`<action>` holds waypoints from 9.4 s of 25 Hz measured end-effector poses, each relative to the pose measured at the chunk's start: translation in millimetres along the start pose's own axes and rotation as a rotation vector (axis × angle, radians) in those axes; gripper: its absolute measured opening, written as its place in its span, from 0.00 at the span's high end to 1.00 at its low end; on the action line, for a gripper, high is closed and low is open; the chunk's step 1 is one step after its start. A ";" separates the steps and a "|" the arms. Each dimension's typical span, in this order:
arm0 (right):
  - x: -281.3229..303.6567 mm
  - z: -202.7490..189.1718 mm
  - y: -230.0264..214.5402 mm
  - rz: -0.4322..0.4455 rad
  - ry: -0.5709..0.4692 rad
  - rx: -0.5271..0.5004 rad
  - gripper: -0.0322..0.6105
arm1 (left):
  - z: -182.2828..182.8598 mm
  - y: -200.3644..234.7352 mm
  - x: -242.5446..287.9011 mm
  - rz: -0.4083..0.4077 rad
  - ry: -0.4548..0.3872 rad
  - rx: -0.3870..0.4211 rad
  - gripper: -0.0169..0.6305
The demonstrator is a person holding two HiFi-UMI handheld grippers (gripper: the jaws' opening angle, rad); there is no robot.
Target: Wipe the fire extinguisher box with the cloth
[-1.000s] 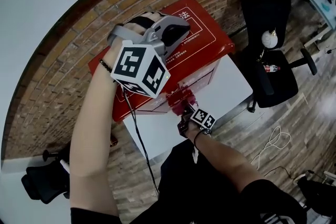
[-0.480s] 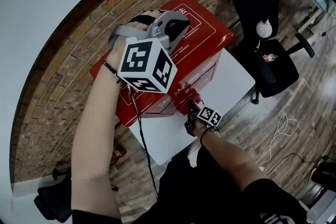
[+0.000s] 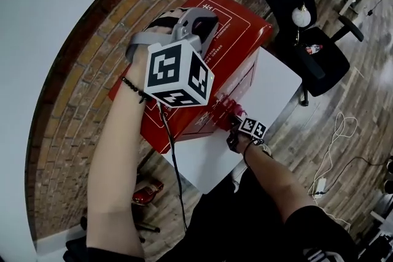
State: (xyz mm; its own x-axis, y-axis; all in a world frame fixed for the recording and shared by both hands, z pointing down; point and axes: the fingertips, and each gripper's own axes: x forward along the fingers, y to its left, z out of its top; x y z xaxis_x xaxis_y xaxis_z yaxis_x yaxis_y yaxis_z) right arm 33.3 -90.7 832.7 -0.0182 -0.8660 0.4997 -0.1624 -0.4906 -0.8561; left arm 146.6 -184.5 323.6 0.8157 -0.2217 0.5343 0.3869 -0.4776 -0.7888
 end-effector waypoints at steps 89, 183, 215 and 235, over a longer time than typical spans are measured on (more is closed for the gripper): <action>-104.3 -68.2 191.0 0.436 -0.071 0.239 0.85 | 0.9 -0.8 0.8 -0.006 -0.004 -0.002 0.93; -272.8 -20.6 384.1 0.840 -0.166 -0.129 0.85 | 2.7 -1.3 0.2 -0.006 0.002 0.001 0.93; -408.8 -75.0 489.8 1.610 0.215 -0.525 0.85 | 4.1 -117.2 -320.3 -0.222 -0.681 -1.309 0.80; -402.5 -212.9 504.6 1.793 0.787 -0.813 0.85 | 6.8 -185.5 -406.5 -0.650 -0.979 -1.387 0.44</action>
State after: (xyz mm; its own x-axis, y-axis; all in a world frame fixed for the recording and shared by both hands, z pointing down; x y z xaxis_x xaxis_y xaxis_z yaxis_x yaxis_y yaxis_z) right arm -251.4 30.9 227.7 -0.8759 0.0890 -0.4742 0.2163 0.9510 -0.2211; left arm -253.8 0.1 250.7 0.8258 0.5475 -0.1350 0.5298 -0.6713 0.5183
